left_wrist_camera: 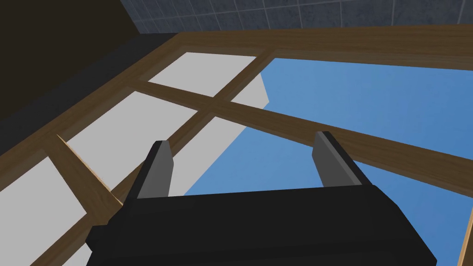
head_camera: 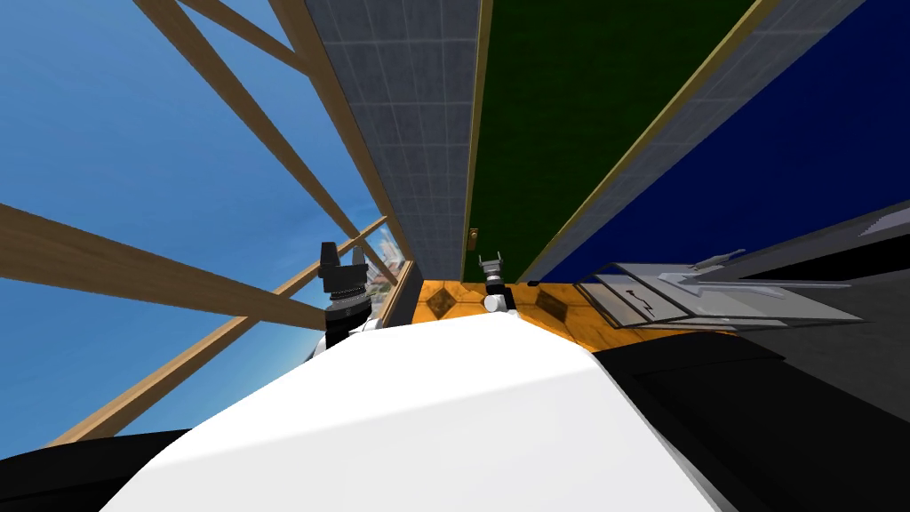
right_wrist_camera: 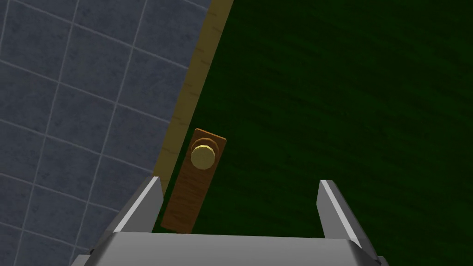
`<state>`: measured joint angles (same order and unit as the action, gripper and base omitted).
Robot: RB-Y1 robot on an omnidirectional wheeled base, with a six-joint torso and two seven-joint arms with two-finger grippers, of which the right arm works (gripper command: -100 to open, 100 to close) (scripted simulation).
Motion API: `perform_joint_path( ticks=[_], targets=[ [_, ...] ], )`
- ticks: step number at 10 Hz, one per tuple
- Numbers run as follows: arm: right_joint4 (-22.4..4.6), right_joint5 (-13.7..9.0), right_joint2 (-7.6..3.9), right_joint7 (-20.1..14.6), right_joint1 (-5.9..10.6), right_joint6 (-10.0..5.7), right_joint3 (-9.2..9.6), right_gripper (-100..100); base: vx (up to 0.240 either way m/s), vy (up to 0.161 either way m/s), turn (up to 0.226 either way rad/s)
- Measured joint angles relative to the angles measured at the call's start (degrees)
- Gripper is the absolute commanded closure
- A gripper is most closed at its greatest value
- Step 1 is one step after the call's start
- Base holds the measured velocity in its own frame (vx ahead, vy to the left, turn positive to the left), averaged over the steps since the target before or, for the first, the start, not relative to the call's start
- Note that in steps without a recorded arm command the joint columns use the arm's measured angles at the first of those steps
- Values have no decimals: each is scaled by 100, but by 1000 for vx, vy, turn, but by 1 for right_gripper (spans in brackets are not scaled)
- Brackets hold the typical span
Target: Pull the door open
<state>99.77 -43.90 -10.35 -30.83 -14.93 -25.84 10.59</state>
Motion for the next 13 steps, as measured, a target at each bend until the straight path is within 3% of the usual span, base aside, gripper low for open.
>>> perform_joint_path(
  ticks=[5, 13],
  targets=[
    [-476, -645, -143, -390, 164, -8, 186, -100, 146, 6, 0],
    [-1258, -1573, -264, -924, 463, -59, 507, -100, 161, -18, -7]
  ],
)
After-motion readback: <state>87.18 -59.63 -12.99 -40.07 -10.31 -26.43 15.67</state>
